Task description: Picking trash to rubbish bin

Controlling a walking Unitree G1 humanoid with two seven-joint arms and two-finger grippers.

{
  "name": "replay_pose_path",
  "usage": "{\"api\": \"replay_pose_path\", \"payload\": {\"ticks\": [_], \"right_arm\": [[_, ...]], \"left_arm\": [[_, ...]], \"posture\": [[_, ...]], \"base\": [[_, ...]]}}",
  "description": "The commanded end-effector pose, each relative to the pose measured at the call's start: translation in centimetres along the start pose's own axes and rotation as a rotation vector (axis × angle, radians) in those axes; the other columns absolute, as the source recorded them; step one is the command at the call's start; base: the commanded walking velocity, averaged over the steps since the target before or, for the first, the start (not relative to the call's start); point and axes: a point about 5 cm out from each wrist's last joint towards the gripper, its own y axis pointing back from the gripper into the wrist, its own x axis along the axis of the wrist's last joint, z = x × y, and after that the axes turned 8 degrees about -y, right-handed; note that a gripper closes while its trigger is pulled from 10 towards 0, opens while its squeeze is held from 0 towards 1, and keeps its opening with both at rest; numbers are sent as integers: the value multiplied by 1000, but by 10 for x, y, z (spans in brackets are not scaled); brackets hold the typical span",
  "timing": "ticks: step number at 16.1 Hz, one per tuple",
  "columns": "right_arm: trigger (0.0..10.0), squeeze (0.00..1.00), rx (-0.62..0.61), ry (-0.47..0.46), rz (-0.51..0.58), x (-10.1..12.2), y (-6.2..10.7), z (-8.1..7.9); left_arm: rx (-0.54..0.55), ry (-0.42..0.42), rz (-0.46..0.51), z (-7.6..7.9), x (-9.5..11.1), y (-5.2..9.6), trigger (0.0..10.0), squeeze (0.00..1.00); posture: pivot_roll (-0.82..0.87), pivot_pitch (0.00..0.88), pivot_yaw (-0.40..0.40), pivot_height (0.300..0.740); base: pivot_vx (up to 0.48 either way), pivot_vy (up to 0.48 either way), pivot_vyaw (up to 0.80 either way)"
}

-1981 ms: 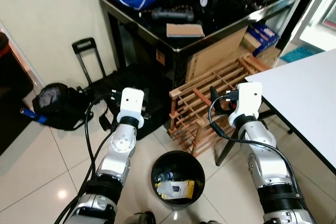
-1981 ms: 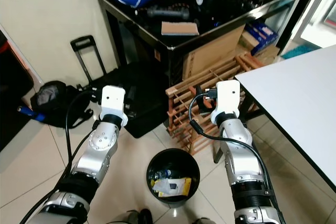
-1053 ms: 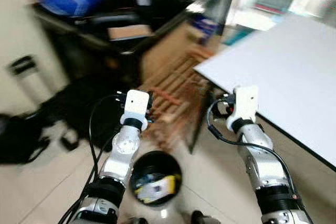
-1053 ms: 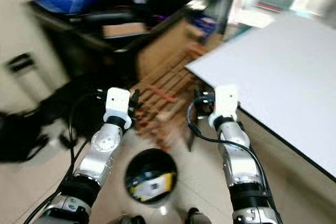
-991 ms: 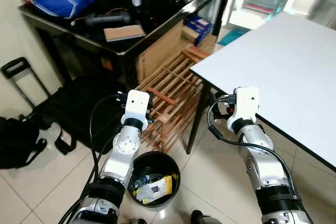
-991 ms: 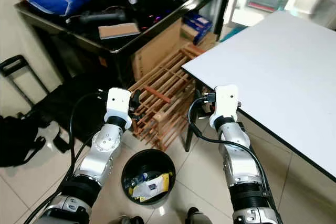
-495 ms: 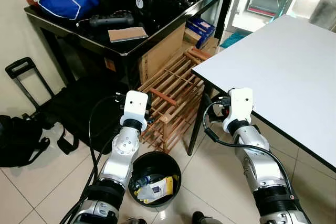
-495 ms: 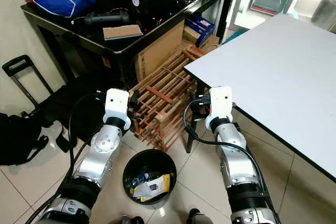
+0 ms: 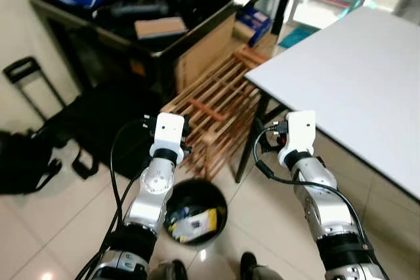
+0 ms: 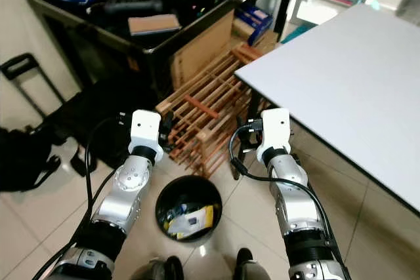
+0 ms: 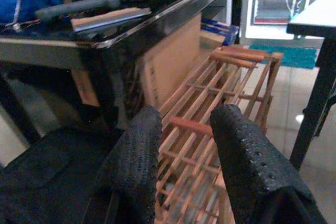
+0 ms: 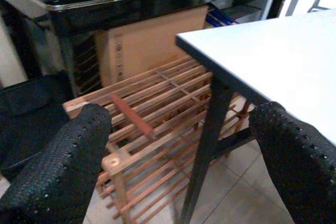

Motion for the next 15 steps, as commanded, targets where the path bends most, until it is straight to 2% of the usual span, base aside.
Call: {"api": "replay_pose_path", "payload": {"ticks": [1,10,15], "right_arm": [[10000,0,6,-4,-21,-3,2,-1],[10000,0,7,-11,-27,-4,3,-1],[10000,0,0,-15,-31,-4,3,0]], "left_arm": [[13,9,-3,0,0,1,10000,0],[12,8,-3,1,0,2,10000,0],[5,32,-11,2,0,1,10000,0]], "posture": [[-71,95,24,740],[-71,99,21,740],[-74,106,21,740]], "base": [[-292,0,0],[-273,0,0],[0,0,0]]}}
